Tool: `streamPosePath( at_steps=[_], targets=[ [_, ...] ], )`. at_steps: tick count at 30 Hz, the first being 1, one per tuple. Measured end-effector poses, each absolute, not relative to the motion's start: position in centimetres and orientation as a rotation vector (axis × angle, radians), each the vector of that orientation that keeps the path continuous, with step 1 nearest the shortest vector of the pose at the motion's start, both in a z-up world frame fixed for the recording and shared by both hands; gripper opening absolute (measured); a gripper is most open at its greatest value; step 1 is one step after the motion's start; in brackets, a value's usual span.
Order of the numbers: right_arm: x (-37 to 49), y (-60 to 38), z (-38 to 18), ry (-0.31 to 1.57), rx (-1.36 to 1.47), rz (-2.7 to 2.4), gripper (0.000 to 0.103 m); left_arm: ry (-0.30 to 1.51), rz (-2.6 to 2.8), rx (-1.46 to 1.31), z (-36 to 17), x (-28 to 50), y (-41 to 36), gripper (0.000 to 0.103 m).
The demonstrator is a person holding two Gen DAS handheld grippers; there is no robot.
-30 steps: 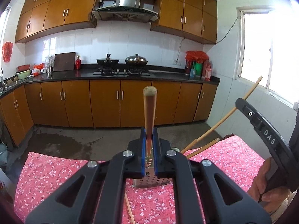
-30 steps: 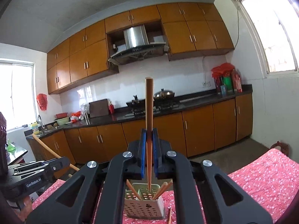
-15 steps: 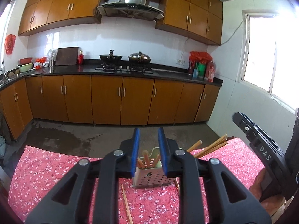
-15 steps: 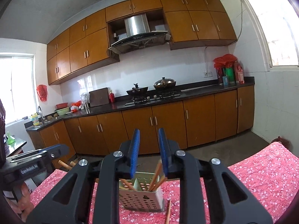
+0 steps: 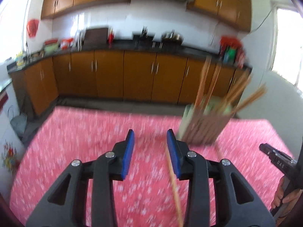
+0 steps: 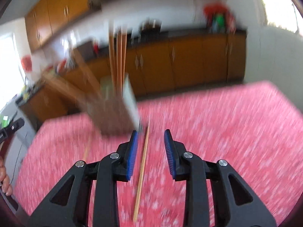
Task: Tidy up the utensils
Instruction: 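Open the left gripper over the holder while the right gripper releases its chopstick into it, then lower the left gripper onto a last chopstick and close it while the right gripper grasps one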
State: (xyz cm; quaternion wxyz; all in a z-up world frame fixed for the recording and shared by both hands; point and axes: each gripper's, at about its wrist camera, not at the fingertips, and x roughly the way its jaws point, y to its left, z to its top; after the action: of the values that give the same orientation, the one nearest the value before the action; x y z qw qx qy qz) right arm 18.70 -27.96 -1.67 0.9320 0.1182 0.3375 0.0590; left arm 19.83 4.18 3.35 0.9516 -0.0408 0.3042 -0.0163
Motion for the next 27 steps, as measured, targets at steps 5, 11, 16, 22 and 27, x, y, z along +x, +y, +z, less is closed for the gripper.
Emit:
streamPosePath(
  at_steps=[5,11,16,22,27],
  targets=[
    [18.8,-24.9,-7.7,0.858,0.203,0.169,0.029,0.763,-0.042,-0.091,-3.2,19.4,4.0,0.036],
    [18.5,-23.1,-9.8,0.893,0.135,0.144,0.013,0.812,-0.085,-0.090,-6.0,18.9,2.2,0.036],
    [19.0,-25.3,-9.6,0.891,0.167,0.061,0.008,0.845,-0.130,-0.076,-7.3,18.9,0.1,0.036],
    [19.0,-27.9,-9.7,0.892,0.208,0.012,0.008,0.920,-0.108,-0.008,-9.9,19.6,-2.2,0.019],
    [19.2,-28.1,-9.9,0.887,0.201,0.026,0.008,0.918,-0.060,-0.003,-10.3,20.6,-1.3,0.008]
  ],
)
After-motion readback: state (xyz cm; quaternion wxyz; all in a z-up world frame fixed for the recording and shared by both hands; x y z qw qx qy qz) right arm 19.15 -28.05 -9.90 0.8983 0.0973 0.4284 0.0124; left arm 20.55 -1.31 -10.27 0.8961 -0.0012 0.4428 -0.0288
